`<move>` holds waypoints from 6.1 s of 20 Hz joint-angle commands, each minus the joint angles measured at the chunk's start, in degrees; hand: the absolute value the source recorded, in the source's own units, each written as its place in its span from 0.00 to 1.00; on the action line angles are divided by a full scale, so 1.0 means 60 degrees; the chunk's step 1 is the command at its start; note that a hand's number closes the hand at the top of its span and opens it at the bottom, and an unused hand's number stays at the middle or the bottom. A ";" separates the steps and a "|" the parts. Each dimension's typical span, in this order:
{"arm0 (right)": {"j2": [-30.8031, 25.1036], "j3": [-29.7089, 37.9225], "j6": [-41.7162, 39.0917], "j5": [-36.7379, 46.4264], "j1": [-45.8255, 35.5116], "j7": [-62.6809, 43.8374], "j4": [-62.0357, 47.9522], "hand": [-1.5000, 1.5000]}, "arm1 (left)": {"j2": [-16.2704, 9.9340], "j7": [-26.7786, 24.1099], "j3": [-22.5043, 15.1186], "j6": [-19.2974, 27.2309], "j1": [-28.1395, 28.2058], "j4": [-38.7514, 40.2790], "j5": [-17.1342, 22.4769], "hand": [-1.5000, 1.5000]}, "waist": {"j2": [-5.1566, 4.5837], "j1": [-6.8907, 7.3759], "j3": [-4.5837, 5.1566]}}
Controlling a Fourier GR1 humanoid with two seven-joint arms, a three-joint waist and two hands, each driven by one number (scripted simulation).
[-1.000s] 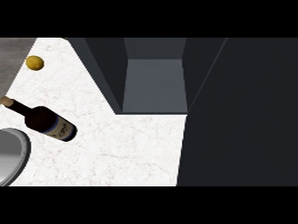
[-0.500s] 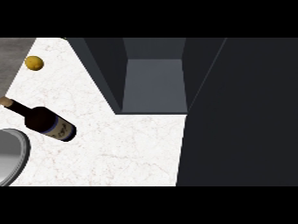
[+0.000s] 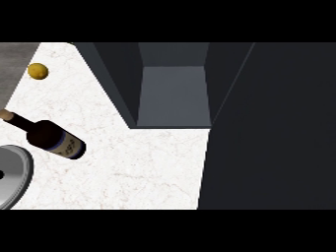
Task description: Pick up the wine, place it into the cabinet and close the cabinet
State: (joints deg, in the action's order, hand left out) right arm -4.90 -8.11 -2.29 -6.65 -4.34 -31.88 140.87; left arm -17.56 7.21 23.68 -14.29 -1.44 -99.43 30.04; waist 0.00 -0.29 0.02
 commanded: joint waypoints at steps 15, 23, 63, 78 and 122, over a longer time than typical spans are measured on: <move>0.0247 0.0152 0.0019 -0.0152 -0.0432 -0.0258 0.0184 0.00 | 0.0137 -0.3721 -0.0400 -0.1249 -0.1192 0.5916 -0.2228 0.00 | -0.0011 0.0001 0.0003; 0.0341 -0.0254 -0.0201 0.0079 0.0214 -0.0138 0.0564 0.00 | -0.0433 -0.5499 -0.0166 -0.2362 -0.1245 0.8226 -0.2737 0.00 | -0.0014 -0.0032 0.0008; 0.0278 0.0430 -0.0419 -0.0568 -0.0037 -0.0432 0.0416 0.00 | 0.0162 -0.8620 -0.0188 -0.2839 -0.4687 1.3996 -0.3285 1.00 | -0.0043 -0.0135 0.0012; 0.0171 0.0737 -0.0654 -0.0647 -0.0345 -0.0711 0.0256 0.00 | 0.1019 -0.8831 -0.0343 -0.2804 -0.3937 1.3375 -0.2943 1.00 | 0.0012 0.0051 -0.0002; 0.0517 0.0381 -0.1058 -0.0234 0.0377 -0.0121 -0.0067 0.00 | 0.2926 -0.6247 -0.7761 0.4876 -0.1459 0.5952 0.1873 1.00 | 0.0001 0.0011 -0.0002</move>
State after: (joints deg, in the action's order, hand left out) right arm -3.23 -2.68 -8.13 -9.01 -5.65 -33.68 138.81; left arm -0.01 -30.37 -23.95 14.27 -8.47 -66.25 40.41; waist 0.01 -0.27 0.01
